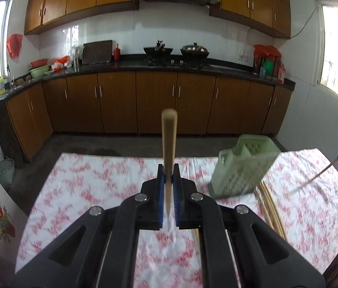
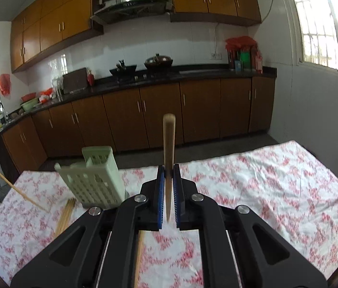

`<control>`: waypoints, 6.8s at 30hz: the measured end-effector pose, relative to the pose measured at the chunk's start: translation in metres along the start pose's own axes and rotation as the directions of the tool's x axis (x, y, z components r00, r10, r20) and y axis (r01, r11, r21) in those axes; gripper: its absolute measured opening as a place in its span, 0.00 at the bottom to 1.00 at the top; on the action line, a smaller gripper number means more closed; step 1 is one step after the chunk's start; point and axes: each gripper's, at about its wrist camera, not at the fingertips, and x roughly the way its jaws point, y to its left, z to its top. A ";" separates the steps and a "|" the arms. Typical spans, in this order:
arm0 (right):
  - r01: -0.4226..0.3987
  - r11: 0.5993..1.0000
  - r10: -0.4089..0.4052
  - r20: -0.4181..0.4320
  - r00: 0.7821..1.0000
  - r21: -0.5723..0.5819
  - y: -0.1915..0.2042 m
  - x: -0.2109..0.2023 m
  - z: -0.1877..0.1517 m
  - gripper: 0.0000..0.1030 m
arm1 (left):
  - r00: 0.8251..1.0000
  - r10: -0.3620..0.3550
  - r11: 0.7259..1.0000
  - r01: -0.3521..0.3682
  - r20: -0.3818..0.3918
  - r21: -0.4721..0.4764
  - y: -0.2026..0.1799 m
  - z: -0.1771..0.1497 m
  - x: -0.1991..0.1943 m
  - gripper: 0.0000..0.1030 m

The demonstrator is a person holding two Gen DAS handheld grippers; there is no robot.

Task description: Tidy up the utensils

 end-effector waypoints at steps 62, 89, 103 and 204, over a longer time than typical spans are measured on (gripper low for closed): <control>-0.129 0.991 0.124 -0.456 0.881 0.020 0.042 0.079 -0.155 0.17 | 0.954 -0.103 0.993 0.081 -0.282 -0.089 -0.029 -0.144 0.053 0.33; -0.049 0.997 0.018 -0.439 0.898 -0.060 0.021 0.069 -0.164 0.08 | 0.924 -0.067 0.998 0.069 -0.377 -0.010 -0.046 -0.168 0.077 0.09; 0.028 0.999 -0.040 -0.410 0.911 -0.036 -0.005 0.080 -0.156 0.08 | 0.936 0.011 0.997 -0.037 -0.351 -0.067 0.006 -0.157 0.090 0.09; -0.001 1.000 -0.001 -0.097 0.995 -0.022 -0.003 0.006 -0.048 0.07 | 0.999 -0.032 0.999 0.031 -0.036 -0.015 -0.013 -0.037 -0.003 0.08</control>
